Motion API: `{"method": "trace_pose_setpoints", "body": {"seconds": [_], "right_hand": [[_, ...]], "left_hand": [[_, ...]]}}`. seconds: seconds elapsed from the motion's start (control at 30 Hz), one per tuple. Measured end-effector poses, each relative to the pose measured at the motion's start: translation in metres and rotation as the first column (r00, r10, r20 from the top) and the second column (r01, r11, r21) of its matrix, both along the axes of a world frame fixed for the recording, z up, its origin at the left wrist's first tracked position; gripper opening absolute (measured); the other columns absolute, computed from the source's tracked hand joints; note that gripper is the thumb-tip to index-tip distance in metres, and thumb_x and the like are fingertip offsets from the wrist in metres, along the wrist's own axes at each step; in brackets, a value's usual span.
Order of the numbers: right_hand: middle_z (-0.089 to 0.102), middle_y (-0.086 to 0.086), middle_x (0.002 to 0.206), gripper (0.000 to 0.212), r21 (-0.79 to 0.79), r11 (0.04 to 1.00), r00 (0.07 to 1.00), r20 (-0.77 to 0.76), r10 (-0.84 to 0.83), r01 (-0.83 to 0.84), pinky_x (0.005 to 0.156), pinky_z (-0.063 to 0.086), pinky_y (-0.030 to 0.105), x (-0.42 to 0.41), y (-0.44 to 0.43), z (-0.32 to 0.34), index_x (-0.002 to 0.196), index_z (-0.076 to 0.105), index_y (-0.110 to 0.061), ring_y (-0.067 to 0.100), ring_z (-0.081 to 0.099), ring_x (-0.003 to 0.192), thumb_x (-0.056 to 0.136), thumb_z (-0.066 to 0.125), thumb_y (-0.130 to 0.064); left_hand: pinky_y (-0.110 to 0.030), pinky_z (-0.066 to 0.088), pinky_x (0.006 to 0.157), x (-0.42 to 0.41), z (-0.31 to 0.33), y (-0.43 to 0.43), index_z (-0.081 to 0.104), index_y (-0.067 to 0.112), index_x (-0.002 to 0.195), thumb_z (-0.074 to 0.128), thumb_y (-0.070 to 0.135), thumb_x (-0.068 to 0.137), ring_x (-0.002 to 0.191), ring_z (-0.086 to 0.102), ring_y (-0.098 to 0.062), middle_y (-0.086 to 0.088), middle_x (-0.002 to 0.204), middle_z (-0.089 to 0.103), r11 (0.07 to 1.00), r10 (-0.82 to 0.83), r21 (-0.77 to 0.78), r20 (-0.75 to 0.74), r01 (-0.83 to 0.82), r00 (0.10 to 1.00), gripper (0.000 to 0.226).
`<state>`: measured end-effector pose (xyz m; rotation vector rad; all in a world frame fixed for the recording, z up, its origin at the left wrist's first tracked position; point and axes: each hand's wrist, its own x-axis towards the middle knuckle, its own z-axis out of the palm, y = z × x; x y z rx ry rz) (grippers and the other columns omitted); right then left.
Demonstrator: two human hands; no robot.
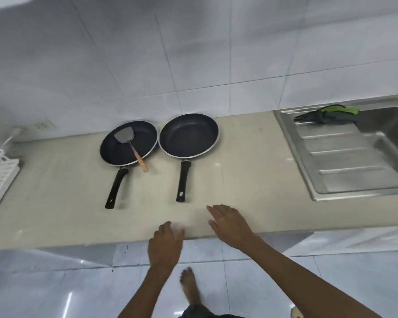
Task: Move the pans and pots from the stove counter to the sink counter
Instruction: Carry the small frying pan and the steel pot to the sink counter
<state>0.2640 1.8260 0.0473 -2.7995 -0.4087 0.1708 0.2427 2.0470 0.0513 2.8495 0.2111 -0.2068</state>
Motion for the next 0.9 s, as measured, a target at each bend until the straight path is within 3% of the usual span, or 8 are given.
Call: {"method": "trace_pose_setpoints", "body": {"seconds": [0.13, 0.23, 0.33, 0.4, 0.57, 0.67, 0.73, 0.9], "right_hand": [[0.075, 0.006, 0.125, 0.049, -0.154, 0.987, 0.996, 0.083, -0.028, 0.040, 0.093, 0.060, 0.048, -0.061, -0.079, 0.001, 0.127, 0.074, -0.019, 0.032, 0.072, 0.113, 0.082, 0.081, -0.040], [0.071, 0.008, 0.133, 0.053, -0.216, 0.959, 0.982, 0.086, -0.169, 0.184, 0.099, 0.057, 0.054, -0.109, -0.154, 0.009, 0.133, 0.070, -0.021, 0.035, 0.068, 0.123, 0.084, 0.078, -0.041], [0.067, 0.009, 0.140, 0.050, -0.228, 0.884, 0.913, 0.093, -0.396, 0.407, 0.103, 0.053, 0.057, -0.155, -0.229, 0.026, 0.139, 0.065, -0.020, 0.036, 0.062, 0.130, 0.094, 0.065, -0.040], [0.066, 0.010, 0.142, 0.049, -0.217, 0.814, 0.842, 0.112, -0.527, 0.538, 0.106, 0.050, 0.058, -0.182, -0.272, 0.038, 0.142, 0.062, -0.019, 0.037, 0.060, 0.132, 0.099, 0.052, -0.042], [0.059, 0.011, 0.149, 0.057, -0.156, 0.572, 0.591, 0.137, -0.795, 0.805, 0.112, 0.043, 0.062, -0.257, -0.375, 0.052, 0.148, 0.055, -0.018, 0.039, 0.052, 0.140, 0.103, 0.045, -0.051], [0.056, 0.011, 0.152, 0.060, -0.128, 0.424, 0.439, 0.129, -0.889, 0.897, 0.114, 0.040, 0.063, -0.302, -0.437, 0.049, 0.151, 0.051, -0.018, 0.040, 0.049, 0.143, 0.103, 0.039, -0.052], [0.053, 0.010, 0.154, 0.062, -0.126, 0.341, 0.357, 0.139, -0.923, 0.931, 0.116, 0.038, 0.062, -0.328, -0.481, 0.043, 0.153, 0.049, -0.019, 0.039, 0.046, 0.145, 0.103, 0.034, -0.054], [0.055, 0.010, 0.153, 0.066, -0.151, 0.176, 0.194, 0.121, -0.973, 0.973, 0.116, 0.037, 0.064, -0.372, -0.604, 0.043, 0.151, 0.052, -0.020, 0.039, 0.048, 0.143, 0.101, 0.029, -0.057]], "left_hand": [[-0.038, 0.038, 0.112, -0.036, -0.006, -0.104, 0.044, 0.016, 0.150, 0.038, 0.061, 0.099, 0.138, 0.047, -0.020, -0.003, 0.154, 0.049, 0.932, -0.356, 0.059, -0.025, 0.357, 0.934, 0.068], [-0.039, 0.015, 0.125, -0.044, -0.008, -0.184, 0.022, 0.019, 0.160, 0.023, 0.065, 0.100, 0.155, 0.017, -0.019, -0.001, 0.169, 0.017, 0.820, -0.564, 0.097, -0.026, 0.564, 0.825, 0.076], [-0.042, 0.007, 0.125, -0.049, 0.002, -0.275, 0.017, 0.021, 0.161, 0.008, 0.067, 0.097, 0.157, 0.006, -0.020, 0.000, 0.170, 0.008, 0.675, -0.734, 0.119, 0.005, 0.729, 0.679, 0.080], [-0.043, 0.005, 0.125, -0.054, 0.014, -0.334, 0.017, 0.024, 0.161, -0.003, 0.069, 0.091, 0.157, 0.004, -0.020, 0.000, 0.170, 0.007, 0.580, -0.814, 0.119, 0.048, 0.806, 0.579, 0.086], [-0.046, 0.001, 0.125, -0.088, 0.039, -0.490, 0.019, 0.023, 0.161, 0.018, 0.069, 0.098, 0.157, 0.002, -0.023, -0.002, 0.170, 0.007, 0.303, -0.948, 0.108, 0.131, 0.947, 0.289, 0.078], [-0.048, 0.011, 0.125, -0.115, 0.044, -0.573, 0.027, 0.021, 0.159, 0.017, 0.067, 0.098, 0.156, 0.011, -0.025, -0.006, 0.168, 0.014, 0.154, -0.981, 0.141, 0.143, 0.978, 0.134, 0.077], [-0.049, 0.012, 0.124, -0.133, 0.043, -0.628, 0.031, 0.022, 0.158, 0.016, 0.069, 0.097, 0.155, 0.016, -0.026, -0.006, 0.167, 0.020, 0.089, -0.984, 0.111, 0.163, 0.990, 0.071, 0.078], [-0.051, -0.004, 0.125, -0.167, 0.037, -0.777, 0.024, 0.024, 0.160, 0.011, 0.075, 0.092, 0.155, 0.009, -0.027, -0.004, 0.168, 0.010, -0.034, -0.987, 0.077, 0.156, 0.996, -0.046, 0.085]]}}
